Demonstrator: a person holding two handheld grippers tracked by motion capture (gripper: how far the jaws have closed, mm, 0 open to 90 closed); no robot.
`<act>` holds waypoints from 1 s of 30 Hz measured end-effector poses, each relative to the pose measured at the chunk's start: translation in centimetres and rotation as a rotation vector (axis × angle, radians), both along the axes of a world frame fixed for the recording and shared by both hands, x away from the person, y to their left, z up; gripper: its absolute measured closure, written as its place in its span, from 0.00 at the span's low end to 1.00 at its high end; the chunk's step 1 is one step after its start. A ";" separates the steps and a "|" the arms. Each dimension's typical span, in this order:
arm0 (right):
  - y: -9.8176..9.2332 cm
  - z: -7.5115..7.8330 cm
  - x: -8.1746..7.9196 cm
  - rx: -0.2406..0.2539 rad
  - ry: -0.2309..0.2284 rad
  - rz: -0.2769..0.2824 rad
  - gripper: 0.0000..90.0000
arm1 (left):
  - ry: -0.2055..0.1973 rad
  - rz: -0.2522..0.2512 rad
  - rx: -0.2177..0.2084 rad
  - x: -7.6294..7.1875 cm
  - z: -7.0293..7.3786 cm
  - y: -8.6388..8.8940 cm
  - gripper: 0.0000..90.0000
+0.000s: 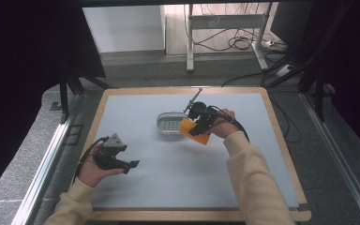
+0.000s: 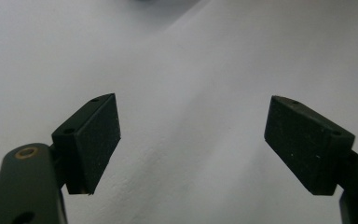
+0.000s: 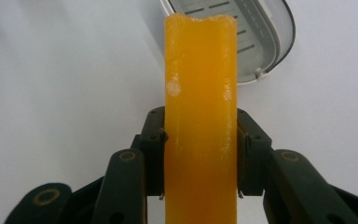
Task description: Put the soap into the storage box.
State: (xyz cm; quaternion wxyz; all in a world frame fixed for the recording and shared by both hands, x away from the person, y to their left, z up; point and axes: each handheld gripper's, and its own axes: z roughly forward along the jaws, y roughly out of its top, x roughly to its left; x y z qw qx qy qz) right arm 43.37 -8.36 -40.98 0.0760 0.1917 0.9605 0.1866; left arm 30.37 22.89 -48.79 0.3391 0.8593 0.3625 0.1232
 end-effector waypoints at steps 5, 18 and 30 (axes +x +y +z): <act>0.5 0.1 0.5 -0.003 -0.001 0.014 0.69 | -0.001 -0.003 0.000 0.0 0.0 0.0 0.20; 2.0 0.5 1.9 -0.007 0.002 0.043 0.69 | -0.002 -0.008 0.001 0.1 0.1 0.1 0.20; 3.0 1.0 2.7 -0.001 0.004 0.052 0.69 | -0.004 -0.008 -0.015 0.1 0.2 0.1 0.20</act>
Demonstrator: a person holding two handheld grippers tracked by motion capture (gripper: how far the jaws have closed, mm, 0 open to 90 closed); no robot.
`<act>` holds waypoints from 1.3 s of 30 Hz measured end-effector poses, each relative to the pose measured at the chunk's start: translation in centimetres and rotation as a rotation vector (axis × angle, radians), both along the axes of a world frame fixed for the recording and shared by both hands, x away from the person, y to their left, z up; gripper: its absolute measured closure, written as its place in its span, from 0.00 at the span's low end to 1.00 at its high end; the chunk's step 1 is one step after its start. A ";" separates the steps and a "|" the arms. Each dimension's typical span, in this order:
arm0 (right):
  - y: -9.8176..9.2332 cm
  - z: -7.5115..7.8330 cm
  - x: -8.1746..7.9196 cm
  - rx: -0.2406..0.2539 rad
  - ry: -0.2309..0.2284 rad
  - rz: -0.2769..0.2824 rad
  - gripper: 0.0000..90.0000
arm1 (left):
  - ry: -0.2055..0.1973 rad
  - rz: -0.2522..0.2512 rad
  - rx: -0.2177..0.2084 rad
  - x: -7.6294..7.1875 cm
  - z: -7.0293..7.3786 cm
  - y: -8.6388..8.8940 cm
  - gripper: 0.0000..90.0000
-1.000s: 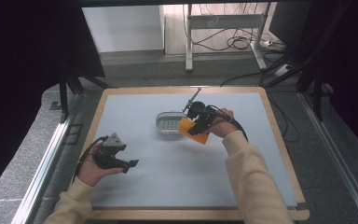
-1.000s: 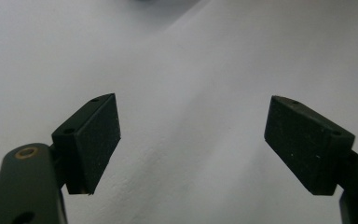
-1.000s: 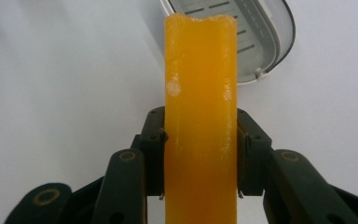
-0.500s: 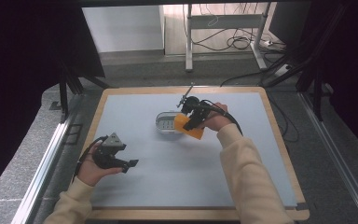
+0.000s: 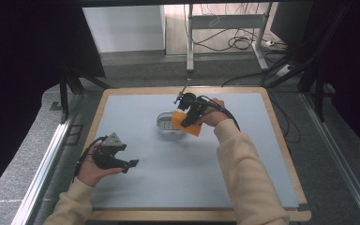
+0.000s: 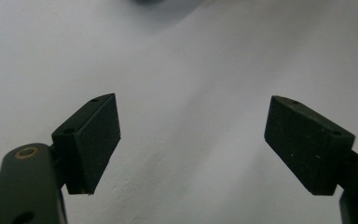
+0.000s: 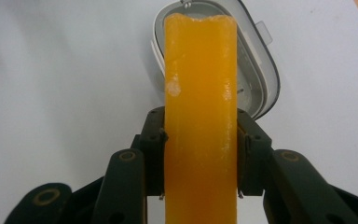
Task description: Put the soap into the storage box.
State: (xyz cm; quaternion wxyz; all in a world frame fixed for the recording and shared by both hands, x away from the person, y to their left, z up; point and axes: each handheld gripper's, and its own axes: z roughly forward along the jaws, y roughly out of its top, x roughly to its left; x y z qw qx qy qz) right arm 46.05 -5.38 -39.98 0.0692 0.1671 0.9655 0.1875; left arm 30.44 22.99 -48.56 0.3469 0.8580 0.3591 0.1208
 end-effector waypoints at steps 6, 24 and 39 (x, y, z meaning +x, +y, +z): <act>0.4 0.2 0.5 0.009 -0.002 0.008 0.69 | 0.004 -0.015 0.012 0.0 -0.1 -0.4 0.20; 1.2 0.2 1.9 -0.001 -0.006 0.019 0.68 | 0.009 -0.003 0.003 0.1 -0.2 0.0 0.20; 1.9 -0.4 3.4 -0.006 -0.010 0.042 0.69 | 0.018 -0.003 0.008 0.2 -0.4 0.0 0.20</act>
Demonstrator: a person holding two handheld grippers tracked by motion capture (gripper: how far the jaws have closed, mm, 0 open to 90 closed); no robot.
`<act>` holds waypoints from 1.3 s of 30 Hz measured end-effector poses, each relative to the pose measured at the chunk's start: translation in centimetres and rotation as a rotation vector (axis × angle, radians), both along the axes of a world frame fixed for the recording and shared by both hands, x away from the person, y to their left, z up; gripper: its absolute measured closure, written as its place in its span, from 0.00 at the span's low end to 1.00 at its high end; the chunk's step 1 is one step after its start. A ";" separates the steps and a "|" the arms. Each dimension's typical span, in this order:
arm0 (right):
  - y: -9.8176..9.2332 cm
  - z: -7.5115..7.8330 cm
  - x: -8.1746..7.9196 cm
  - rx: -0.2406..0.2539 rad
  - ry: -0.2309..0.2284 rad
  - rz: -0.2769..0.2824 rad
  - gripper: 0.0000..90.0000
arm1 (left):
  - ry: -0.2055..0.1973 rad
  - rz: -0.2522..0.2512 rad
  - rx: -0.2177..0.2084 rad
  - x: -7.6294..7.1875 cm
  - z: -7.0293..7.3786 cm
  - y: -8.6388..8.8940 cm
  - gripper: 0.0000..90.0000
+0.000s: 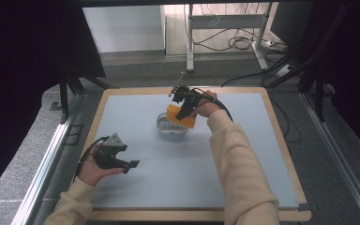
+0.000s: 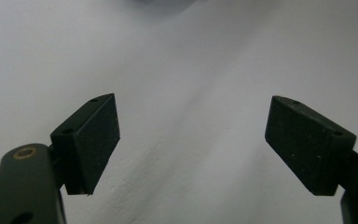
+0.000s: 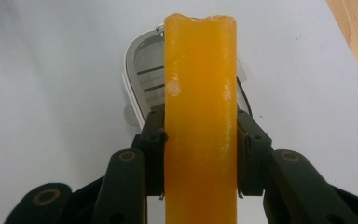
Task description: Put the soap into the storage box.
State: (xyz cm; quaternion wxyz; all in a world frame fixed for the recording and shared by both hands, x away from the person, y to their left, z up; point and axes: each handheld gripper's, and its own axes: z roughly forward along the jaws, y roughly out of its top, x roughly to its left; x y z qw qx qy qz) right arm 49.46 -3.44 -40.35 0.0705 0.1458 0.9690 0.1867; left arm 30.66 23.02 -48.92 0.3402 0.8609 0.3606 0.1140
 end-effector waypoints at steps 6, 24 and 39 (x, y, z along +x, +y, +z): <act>0.5 -0.4 0.3 -0.004 0.006 0.005 0.69 | 0.001 -0.002 0.000 0.0 0.0 0.0 0.20; 2.8 -0.6 1.3 -0.016 0.008 0.074 0.68 | 0.000 -0.005 -0.006 0.1 -0.1 0.0 0.20; 3.7 -1.9 2.1 -0.049 0.025 0.116 0.68 | -0.005 -0.009 -0.005 0.1 0.0 0.1 0.20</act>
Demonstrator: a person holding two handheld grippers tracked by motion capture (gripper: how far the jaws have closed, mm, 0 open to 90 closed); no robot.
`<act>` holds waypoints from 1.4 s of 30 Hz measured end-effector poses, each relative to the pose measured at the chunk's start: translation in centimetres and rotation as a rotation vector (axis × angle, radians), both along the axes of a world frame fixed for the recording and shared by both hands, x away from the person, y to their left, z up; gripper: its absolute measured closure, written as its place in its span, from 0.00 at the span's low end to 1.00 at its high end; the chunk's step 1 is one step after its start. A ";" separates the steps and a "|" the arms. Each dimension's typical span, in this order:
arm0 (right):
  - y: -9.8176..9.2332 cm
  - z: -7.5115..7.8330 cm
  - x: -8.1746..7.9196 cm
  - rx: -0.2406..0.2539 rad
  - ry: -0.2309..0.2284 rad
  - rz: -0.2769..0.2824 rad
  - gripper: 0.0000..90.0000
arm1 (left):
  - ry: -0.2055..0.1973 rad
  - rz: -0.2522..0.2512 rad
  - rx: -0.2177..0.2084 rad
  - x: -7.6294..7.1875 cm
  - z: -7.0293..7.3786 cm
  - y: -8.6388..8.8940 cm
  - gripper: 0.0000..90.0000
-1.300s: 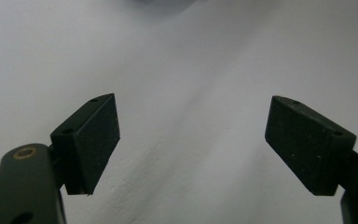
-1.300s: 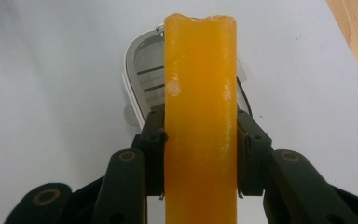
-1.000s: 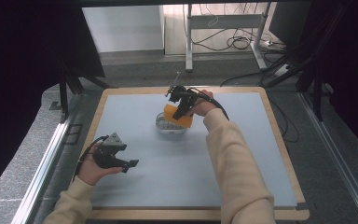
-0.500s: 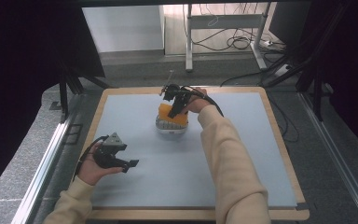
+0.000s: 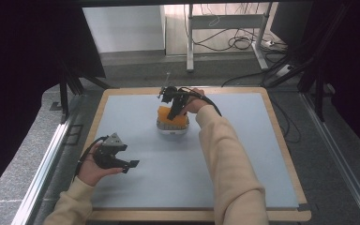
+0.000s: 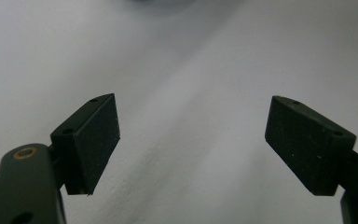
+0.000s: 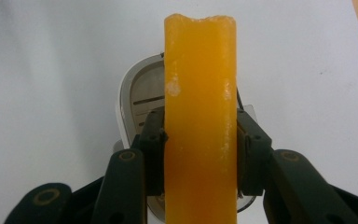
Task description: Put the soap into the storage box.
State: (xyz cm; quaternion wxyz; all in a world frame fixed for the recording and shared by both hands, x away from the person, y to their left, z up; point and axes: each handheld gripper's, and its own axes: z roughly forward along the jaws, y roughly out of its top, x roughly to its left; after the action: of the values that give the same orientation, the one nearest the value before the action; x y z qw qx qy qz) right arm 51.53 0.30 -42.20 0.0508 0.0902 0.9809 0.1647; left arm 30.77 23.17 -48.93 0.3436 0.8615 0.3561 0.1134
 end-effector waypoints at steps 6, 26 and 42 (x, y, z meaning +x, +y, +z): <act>0.1 -0.4 0.2 -0.010 0.008 0.010 0.68 | 0.002 0.001 0.005 0.0 -0.1 0.0 0.20; -0.6 0.0 0.3 0.051 -0.086 -0.078 0.51 | 0.003 -0.002 0.010 0.0 -0.1 -0.1 0.20; -2.3 0.7 -1.2 0.156 -0.127 -0.153 0.34 | 0.010 -0.008 0.017 0.0 -0.2 -0.3 0.19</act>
State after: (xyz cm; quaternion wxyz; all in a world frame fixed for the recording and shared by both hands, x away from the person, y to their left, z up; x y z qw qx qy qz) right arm 50.31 -2.00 -41.51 0.1179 0.1577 0.9502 0.2416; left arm 30.82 22.85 -49.16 0.3351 0.8664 0.3533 0.1106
